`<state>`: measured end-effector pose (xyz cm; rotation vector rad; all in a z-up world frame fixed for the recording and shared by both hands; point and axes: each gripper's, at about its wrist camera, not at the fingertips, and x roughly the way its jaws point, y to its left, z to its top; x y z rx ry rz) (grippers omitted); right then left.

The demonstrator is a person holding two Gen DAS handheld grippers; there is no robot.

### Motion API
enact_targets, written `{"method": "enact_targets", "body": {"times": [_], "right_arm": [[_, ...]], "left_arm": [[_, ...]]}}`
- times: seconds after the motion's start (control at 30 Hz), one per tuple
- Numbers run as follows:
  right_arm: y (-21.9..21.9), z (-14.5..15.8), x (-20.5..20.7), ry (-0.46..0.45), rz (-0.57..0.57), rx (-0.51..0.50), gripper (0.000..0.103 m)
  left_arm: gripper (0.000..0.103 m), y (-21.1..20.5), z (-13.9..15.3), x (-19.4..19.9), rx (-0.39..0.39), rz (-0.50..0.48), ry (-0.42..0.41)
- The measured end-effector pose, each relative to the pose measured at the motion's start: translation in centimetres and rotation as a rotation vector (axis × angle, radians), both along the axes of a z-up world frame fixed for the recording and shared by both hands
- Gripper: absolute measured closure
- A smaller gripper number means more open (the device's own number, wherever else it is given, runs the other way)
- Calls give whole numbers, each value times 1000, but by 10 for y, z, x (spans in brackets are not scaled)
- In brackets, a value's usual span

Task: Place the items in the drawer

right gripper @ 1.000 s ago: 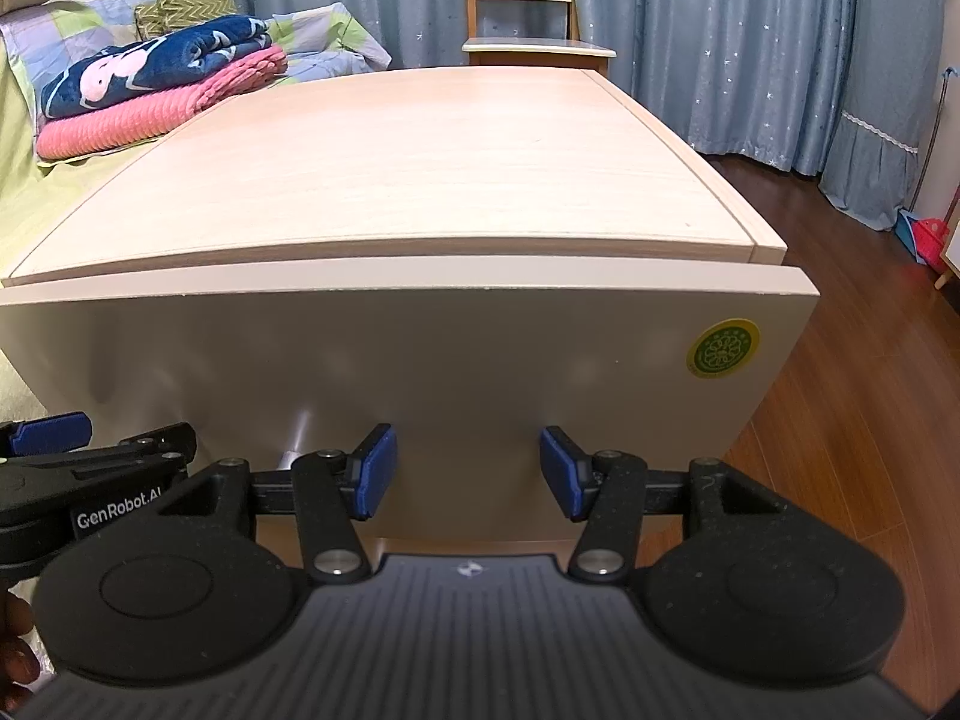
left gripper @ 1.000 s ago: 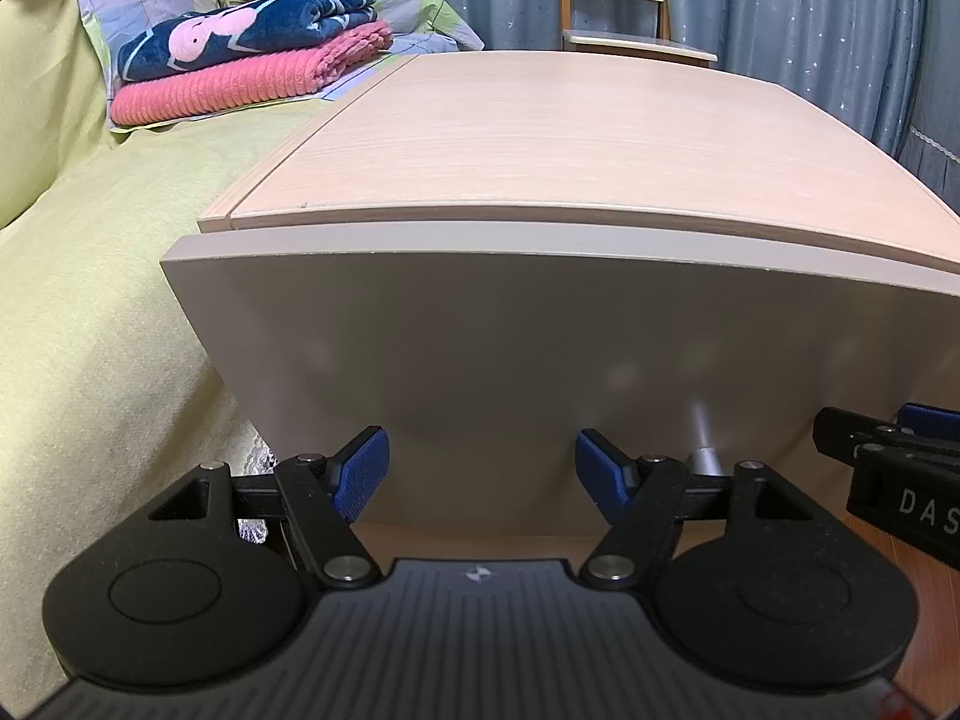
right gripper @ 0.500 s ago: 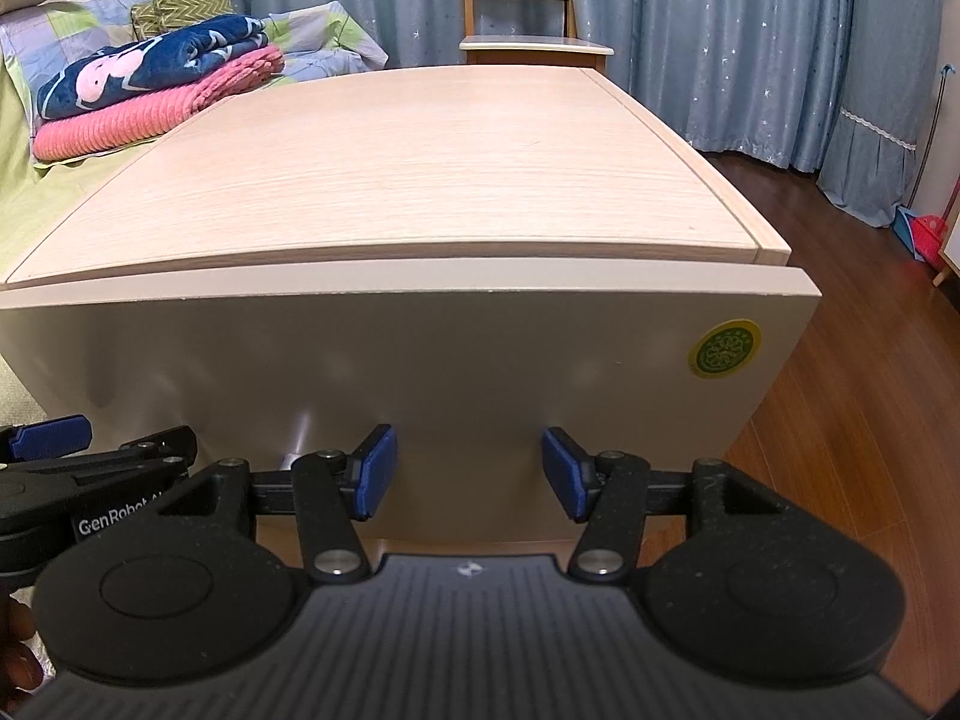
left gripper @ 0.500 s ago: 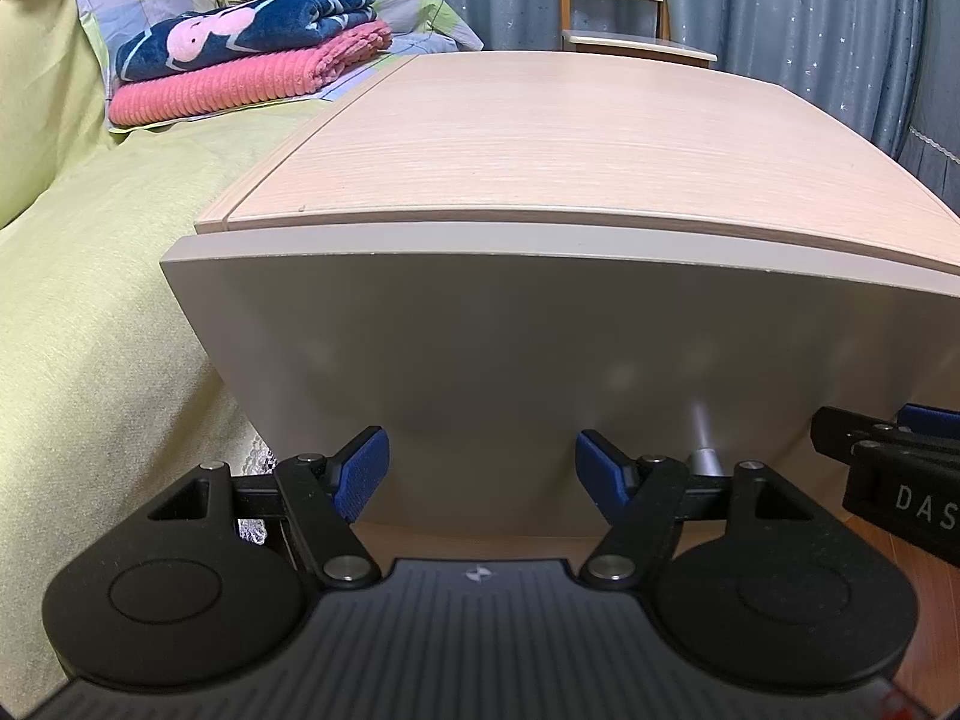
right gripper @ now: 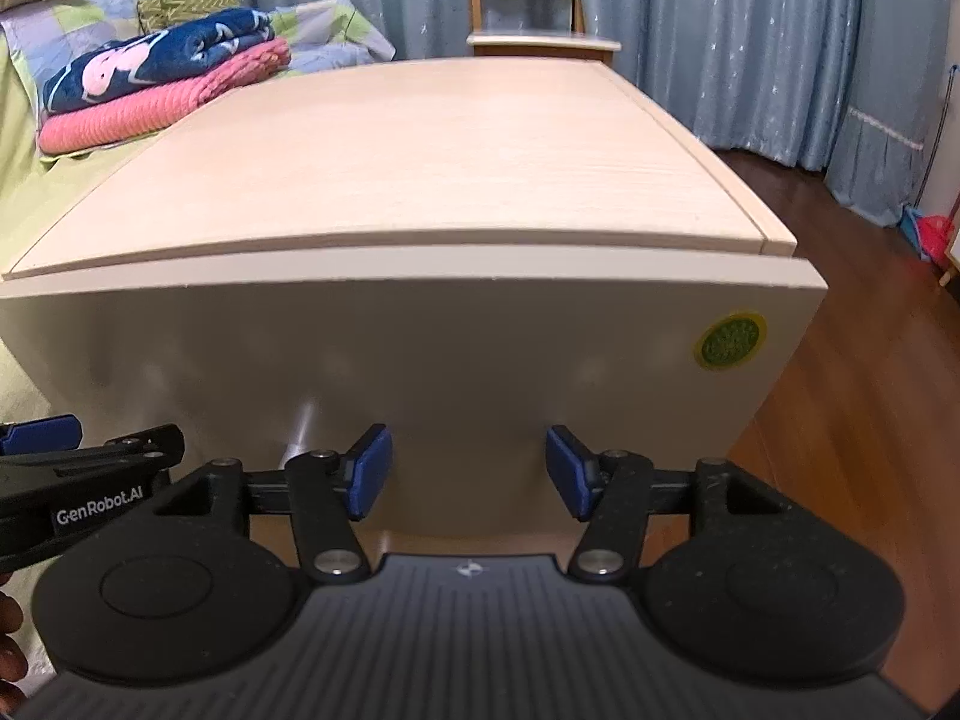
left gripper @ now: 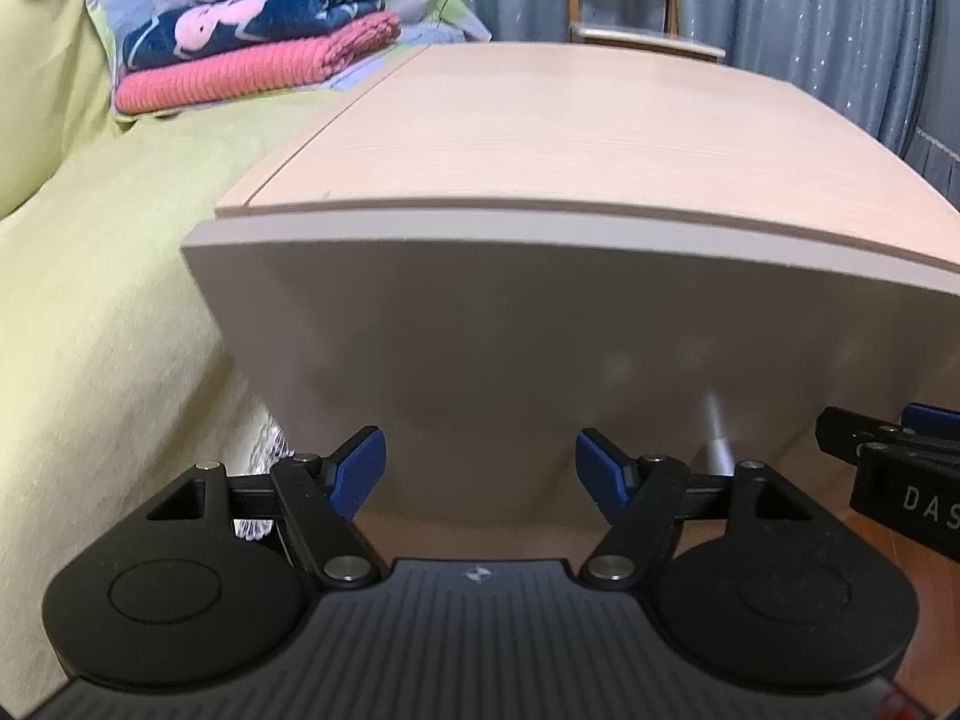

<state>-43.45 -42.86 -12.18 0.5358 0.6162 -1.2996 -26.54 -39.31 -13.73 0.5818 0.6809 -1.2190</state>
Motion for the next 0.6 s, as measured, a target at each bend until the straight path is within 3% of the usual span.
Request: {"method": "enact_targets", "body": {"times": [0.27, 0.4, 0.6], "right_arm": [[23, 24, -19, -42, 12, -9, 45], [34, 45, -26, -57, 29, -30, 34], [49, 77, -37, -74, 57, -65, 20]], "left_arm": [[30, 19, 26, -11, 68, 12, -6], [16, 34, 52, -18, 53, 30, -15], [16, 58, 91, -26, 3, 47, -25]]}}
